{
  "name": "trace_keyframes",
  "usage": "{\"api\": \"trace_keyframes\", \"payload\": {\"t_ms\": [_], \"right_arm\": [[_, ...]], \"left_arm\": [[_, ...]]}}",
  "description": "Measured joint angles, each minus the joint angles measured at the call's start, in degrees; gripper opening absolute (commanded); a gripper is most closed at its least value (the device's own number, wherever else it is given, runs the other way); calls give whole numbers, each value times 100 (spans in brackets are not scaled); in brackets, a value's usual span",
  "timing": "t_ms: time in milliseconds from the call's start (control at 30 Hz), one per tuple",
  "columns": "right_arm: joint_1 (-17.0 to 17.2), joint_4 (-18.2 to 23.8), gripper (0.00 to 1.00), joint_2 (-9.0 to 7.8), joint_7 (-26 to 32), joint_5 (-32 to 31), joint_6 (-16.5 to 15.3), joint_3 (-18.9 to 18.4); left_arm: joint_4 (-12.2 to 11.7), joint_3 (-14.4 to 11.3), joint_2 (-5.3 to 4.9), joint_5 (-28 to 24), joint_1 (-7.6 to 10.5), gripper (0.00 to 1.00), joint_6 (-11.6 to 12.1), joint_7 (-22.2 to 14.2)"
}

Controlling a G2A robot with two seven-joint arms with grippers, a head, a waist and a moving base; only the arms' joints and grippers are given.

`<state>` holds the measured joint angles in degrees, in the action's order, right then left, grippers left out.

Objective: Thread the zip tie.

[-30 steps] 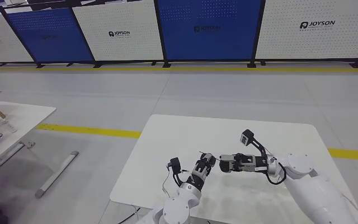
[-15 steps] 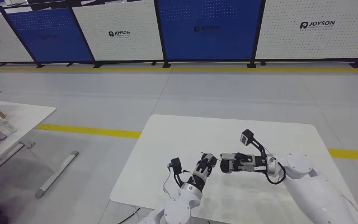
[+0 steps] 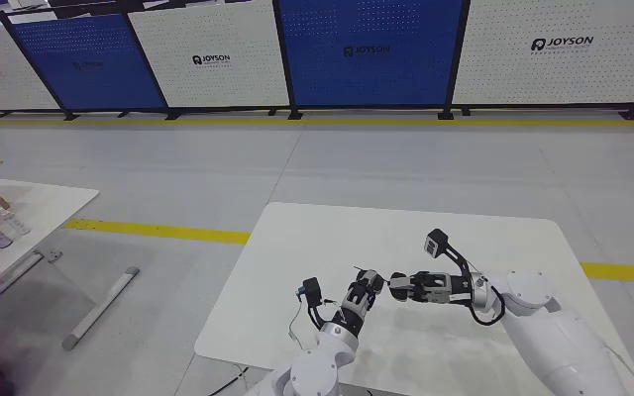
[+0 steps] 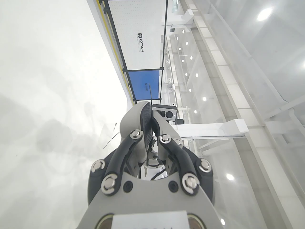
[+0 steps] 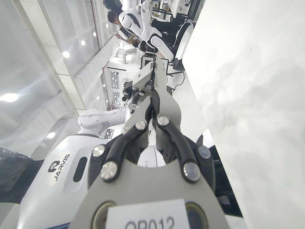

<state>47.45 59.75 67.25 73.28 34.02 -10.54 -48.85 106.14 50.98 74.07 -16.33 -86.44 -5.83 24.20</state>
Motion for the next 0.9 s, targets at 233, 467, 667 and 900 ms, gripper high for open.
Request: {"api": "trace_keyframes", "payload": {"t_ms": [233, 467, 667, 900], "right_arm": [[-5, 9, 0, -4, 76, -57, 15, -61], [-5, 9, 0, -3, 76, -55, 13, -60], [86, 152, 0, -9, 12, -42, 22, -85], [192, 255, 0, -77, 365, -13, 136, -261]], "left_arm": [[7, 19, 12, -62, -12, 100, -19, 0], [6, 18, 12, -61, -11, 100, -19, 0], [-37, 70, 14, -109, -23, 100, 13, -157], [-140, 348, -46, 151, -78, 100, 222, -707]]}}
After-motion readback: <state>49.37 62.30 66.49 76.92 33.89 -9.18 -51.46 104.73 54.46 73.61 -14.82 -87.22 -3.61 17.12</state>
